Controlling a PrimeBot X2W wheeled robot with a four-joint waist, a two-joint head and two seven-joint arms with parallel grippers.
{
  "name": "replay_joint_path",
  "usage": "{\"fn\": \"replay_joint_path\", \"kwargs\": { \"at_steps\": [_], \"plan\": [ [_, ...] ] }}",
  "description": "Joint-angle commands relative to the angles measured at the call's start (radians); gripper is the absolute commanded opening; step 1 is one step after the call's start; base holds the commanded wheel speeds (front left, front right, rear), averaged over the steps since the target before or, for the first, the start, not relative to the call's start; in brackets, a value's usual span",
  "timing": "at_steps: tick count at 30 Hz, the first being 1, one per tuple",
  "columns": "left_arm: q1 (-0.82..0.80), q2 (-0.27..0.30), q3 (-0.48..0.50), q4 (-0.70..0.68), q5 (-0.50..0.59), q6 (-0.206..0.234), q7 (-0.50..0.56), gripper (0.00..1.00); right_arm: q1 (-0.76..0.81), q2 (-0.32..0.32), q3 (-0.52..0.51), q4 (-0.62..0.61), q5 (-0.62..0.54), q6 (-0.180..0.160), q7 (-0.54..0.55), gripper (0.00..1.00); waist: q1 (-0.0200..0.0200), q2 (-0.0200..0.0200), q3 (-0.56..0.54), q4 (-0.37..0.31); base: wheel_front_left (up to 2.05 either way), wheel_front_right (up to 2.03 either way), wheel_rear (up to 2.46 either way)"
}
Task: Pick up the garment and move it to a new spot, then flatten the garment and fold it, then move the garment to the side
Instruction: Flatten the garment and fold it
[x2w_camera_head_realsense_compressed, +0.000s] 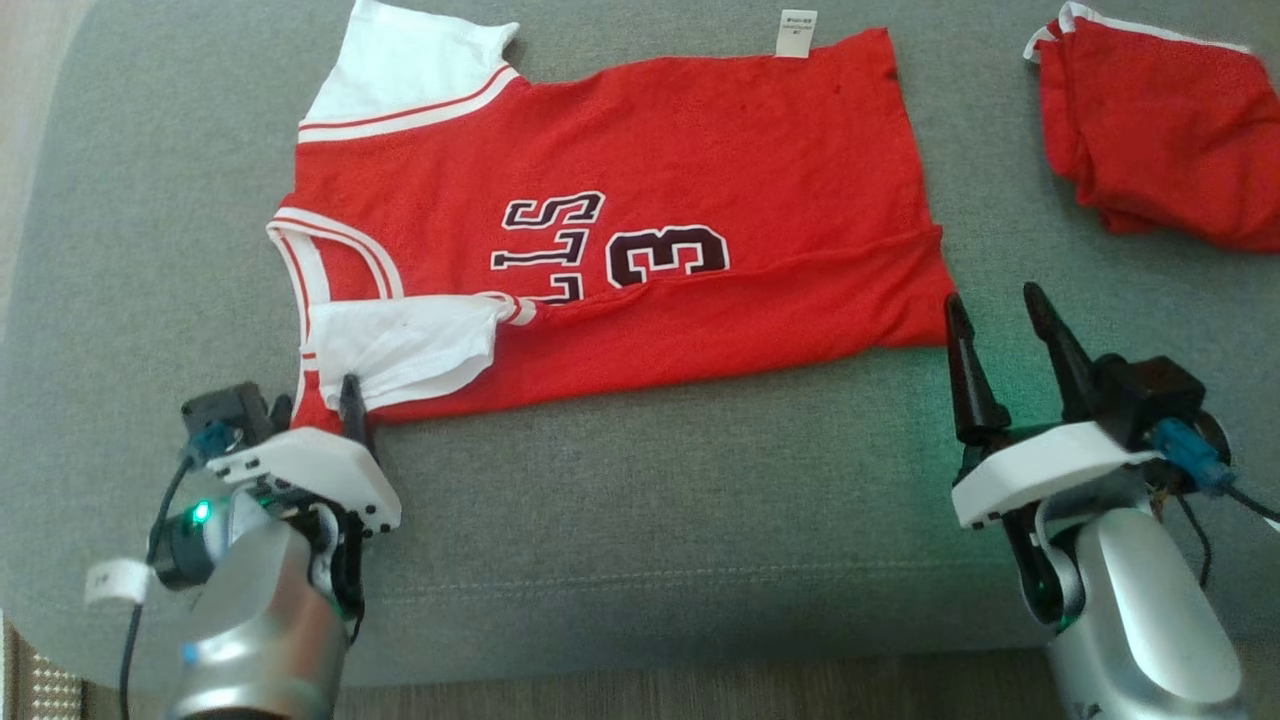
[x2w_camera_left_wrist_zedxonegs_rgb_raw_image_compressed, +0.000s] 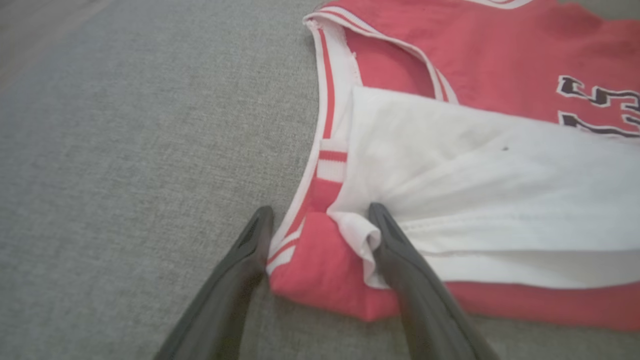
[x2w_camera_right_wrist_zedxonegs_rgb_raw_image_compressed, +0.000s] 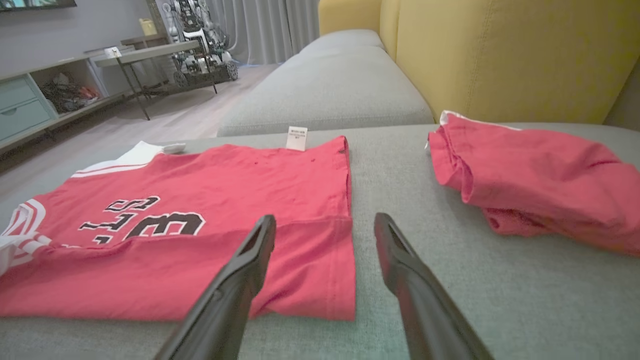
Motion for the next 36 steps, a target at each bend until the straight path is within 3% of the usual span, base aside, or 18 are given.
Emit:
{"fn": "replay_joint_path", "kwargs": {
  "at_steps": [1,2,3,8,14,24,25,26,27,28,36],
  "plan": [
    [-0.002,0.015,0.000,0.046,0.010,-0.015,0.041,1.00,-0.029,0.005,0.018,-0.015,-0.005,0.000,0.013,1.00,0.0000,0.0000,0.000,0.003,0.00,0.00,0.00],
    [-0.008,0.015,-0.009,0.062,0.010,-0.028,0.052,0.35,-0.031,0.005,0.014,-0.006,-0.007,0.000,0.021,1.00,0.0000,0.0000,0.000,0.005,0.00,0.00,0.00],
    [-0.013,0.015,-0.019,0.075,0.008,-0.042,0.059,0.00,-0.035,0.006,0.010,0.004,-0.008,0.000,0.030,1.00,0.0000,0.0000,0.001,0.008,0.00,0.00,0.00],
    [-0.035,0.015,-0.052,0.087,-0.007,-0.072,0.034,0.00,-0.064,0.012,-0.037,0.083,0.013,0.000,0.080,1.00,0.0000,0.0000,0.005,0.031,0.00,0.00,0.00],
    [-0.040,0.015,-0.097,-0.009,-0.036,-0.088,0.003,0.00,-0.130,0.018,-0.111,0.215,0.087,0.000,0.135,1.00,0.0000,0.0000,0.016,0.071,0.00,0.00,0.00],
    [0.035,0.015,-0.122,-0.275,-0.044,-0.052,0.001,0.00,-0.205,0.018,-0.081,0.390,0.227,0.000,0.176,1.00,0.0000,0.0000,0.023,0.106,0.00,0.00,0.00],
    [0.041,0.015,-0.124,-0.286,-0.044,-0.050,0.001,0.00,-0.210,0.019,-0.070,0.402,0.245,0.000,0.179,0.94,0.0000,0.0000,0.022,0.107,0.00,0.00,0.00],
    [0.046,0.015,-0.125,-0.295,-0.044,-0.048,0.001,0.00,-0.215,0.019,-0.058,0.411,0.258,0.000,0.179,0.46,0.0000,0.0000,0.021,0.107,0.00,0.00,0.00],
    [0.049,0.015,-0.125,-0.301,-0.044,-0.046,0.001,0.00,-0.218,0.019,-0.046,0.418,0.267,0.000,0.179,0.09,0.0000,0.0000,0.020,0.106,0.00,0.00,0.00],
    [0.052,0.015,-0.125,-0.307,-0.043,-0.045,0.001,0.00,-0.222,0.019,-0.034,0.425,0.274,0.000,0.178,0.00,0.0000,0.0000,0.020,0.106,0.00,0.00,0.00],
    [0.073,0.019,-0.103,-0.328,-0.012,-0.039,0.001,0.00,-0.230,0.006,-0.007,0.461,0.262,0.000,0.147,0.00,0.0000,0.0000,-0.001,0.091,0.00,0.00,0.00]
  ]
}}
